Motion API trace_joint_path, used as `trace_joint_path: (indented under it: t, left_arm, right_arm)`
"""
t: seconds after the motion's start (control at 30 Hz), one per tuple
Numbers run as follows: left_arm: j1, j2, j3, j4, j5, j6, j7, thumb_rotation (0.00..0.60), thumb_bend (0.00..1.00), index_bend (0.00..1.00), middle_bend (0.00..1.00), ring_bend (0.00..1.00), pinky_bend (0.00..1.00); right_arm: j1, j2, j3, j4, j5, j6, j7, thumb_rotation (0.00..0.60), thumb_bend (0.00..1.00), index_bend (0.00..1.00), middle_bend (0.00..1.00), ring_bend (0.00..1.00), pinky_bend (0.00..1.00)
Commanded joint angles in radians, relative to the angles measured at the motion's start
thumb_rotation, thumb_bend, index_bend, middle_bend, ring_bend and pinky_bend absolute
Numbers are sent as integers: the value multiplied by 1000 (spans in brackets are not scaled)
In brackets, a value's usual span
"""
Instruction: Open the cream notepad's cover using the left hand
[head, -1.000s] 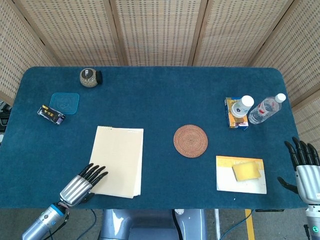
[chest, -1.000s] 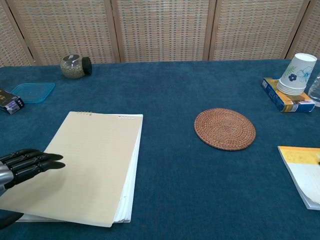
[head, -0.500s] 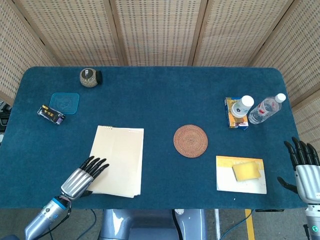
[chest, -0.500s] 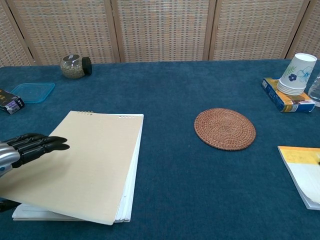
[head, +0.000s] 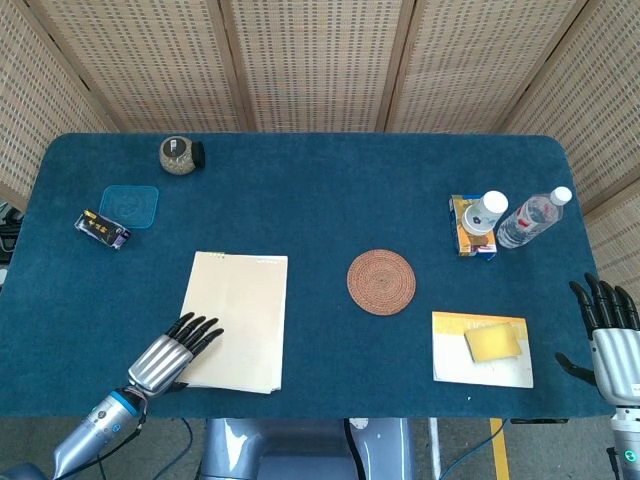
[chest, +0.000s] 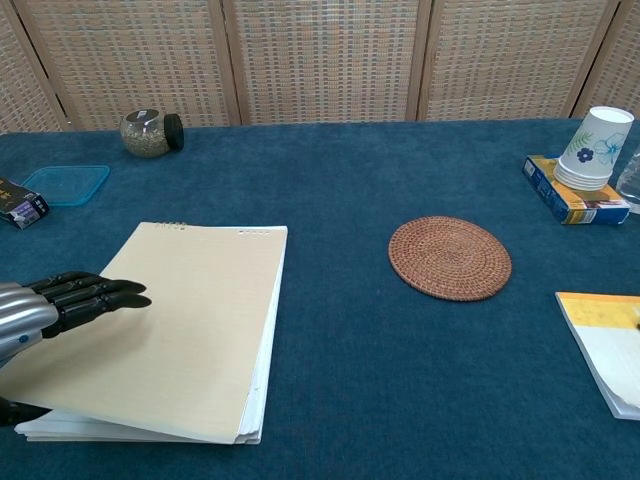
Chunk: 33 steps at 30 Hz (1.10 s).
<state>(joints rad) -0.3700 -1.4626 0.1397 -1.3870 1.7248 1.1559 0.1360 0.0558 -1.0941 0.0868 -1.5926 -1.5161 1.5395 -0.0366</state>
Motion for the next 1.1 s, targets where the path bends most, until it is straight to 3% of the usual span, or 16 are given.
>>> trace_joint_path:
  t: [0.03, 0.13, 0.27, 0.4, 0.5, 0.77, 1.1]
  left_arm:
    - [-3, -11, -6, 8, -4, 0, 8, 600, 446, 0, 0, 0, 0]
    - [-8, -38, -22, 31, 0, 20, 3, 600, 481, 75, 15, 9, 4]
    - [-10, -90, -38, 106, 40, 94, -38, 600, 562, 410, 257, 185, 195]
    - [-18, -115, -31, 166, 69, 128, -85, 600, 580, 638, 450, 329, 350]
    - [-22, -123, -20, 202, 94, 156, -122, 600, 606, 732, 524, 390, 403]
    - [-26, -88, 31, 246, 163, 222, -191, 600, 632, 790, 571, 428, 443]
    - [-7, 22, 122, 229, 258, 353, -315, 600, 651, 806, 580, 439, 453]
  right_arm:
    - [0, -1, -1, 0, 0, -1, 0, 600, 0, 0, 0, 0, 0]
    - [1, -1, -1, 1, 0, -2, -1, 600, 0, 0, 0, 0, 0]
    - [2, -2, -2, 1, 1, -4, -1, 600, 0, 0, 0, 0, 0]
    - [3, -3, -1, 3, 4, -8, 0, 600, 0, 0, 0, 0, 0]
    - [3, -3, -2, 4, 4, -10, 2, 600, 0, 0, 0, 0, 0]
    - [3, -4, -3, 3, 4, -11, -1, 600, 0, 0, 0, 0, 0]
    - [5, -8, -6, 2, 5, -16, -12, 600, 0, 0, 0, 0, 0]
